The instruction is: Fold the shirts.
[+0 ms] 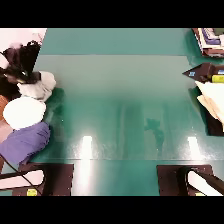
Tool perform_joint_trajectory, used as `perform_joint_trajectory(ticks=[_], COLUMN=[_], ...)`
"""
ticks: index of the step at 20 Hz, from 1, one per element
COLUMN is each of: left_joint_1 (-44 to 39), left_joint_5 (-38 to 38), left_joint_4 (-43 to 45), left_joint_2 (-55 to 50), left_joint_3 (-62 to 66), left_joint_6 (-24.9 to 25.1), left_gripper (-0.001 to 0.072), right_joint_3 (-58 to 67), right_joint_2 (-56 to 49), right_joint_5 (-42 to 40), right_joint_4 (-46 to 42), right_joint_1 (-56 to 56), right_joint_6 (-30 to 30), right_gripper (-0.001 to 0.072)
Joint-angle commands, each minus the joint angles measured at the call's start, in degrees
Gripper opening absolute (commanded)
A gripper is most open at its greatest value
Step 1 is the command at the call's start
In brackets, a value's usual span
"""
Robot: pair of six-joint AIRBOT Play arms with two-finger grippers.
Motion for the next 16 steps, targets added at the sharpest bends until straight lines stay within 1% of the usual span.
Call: perform_joint_trajectory(ticks=[1, 4, 7, 9, 10, 12, 14, 16], left_joint_1=[-3.65, -12.76, -26.49, -35.80, -39.95, -47.25, -51.91, -54.36], left_joint_5=[-3.06, -5.01, -8.22, -11.08, -11.26, -10.14, -8.35, -7.45], left_joint_4=[-0.42, -0.37, -0.31, -0.52, -1.01, -4.42, -10.19, -13.77], left_joint_2=[9.38, 17.51, 19.63, 17.51, 16.06, 11.89, 7.06, 1.92], left_joint_3=[9.90, 17.20, 19.34, 17.81, 16.15, 11.80, 7.85, 4.87], left_joint_6=[-0.42, -0.39, -0.44, -2.08, -2.86, -2.84, -2.80, -2.78], left_gripper=[0.0023, 0.0023, 0.0022, 0.0023, 0.0024, 0.0025, 0.0026, 0.0029], right_joint_3=[7.30, 13.70, 17.66, 18.80, 18.91, 18.91, 18.91, 18.91], right_joint_2=[0.04, 0.04, 0.04, 0.04, 0.04, 0.04, 0.04, 0.04], right_joint_5=[-1.73, -4.98, -7.50, -7.32, -7.19, -6.23, -4.59, -3.63], right_joint_4=[-0.04, -0.20, -0.44, -0.44, -0.42, -0.44, -0.44, -0.44], right_joint_1=[0.04, 0.04, 0.04, 0.04, 0.04, 0.04, 0.04, 0.04], right_joint_6=[0.00, 0.00, -0.02, 0.00, 0.00, 0.00, 0.00, 0.00], right_gripper=[0.0018, 0.0018, 0.0018, 0.0018, 0.0018, 0.0018, 0.0018, 0.0018])
